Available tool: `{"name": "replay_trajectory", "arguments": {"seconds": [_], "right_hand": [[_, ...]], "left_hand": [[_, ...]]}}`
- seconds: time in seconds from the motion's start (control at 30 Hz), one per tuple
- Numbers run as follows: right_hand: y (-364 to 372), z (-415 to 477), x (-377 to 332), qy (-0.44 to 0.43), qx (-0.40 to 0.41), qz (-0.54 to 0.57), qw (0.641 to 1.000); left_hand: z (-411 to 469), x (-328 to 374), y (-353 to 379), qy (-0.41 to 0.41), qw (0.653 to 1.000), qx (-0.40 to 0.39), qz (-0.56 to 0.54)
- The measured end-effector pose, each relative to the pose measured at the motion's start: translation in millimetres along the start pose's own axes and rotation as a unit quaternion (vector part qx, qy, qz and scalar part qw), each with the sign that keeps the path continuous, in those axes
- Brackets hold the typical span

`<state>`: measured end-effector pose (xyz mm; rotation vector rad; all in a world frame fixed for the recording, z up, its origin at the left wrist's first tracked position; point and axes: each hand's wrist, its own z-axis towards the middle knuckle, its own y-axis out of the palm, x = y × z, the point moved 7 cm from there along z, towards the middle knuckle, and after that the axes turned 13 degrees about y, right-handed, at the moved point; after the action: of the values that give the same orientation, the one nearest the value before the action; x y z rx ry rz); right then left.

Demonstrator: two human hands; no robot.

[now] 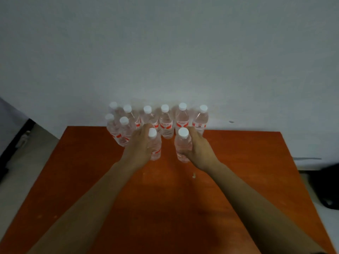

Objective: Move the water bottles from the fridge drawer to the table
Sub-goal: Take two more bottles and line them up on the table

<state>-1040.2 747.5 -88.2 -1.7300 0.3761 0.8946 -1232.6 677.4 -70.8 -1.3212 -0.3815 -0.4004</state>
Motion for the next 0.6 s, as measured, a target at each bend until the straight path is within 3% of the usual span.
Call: {"name": "replay_trajectory", "arguments": {"seconds": [0.27,0.6], "right_hand": [[63.6,58.1,-17.3,0.08,0.007,-0.041,0.996],[97.7,100.6,-21.7,0.12,0.013,0.002,0.993]], "left_hand": [[33.4,-66.2,20.8,0.042,0.993,-0.098,0.043],[64.6,-96.6,26.4,0.034,0.999,-0.034,0.007]]}}
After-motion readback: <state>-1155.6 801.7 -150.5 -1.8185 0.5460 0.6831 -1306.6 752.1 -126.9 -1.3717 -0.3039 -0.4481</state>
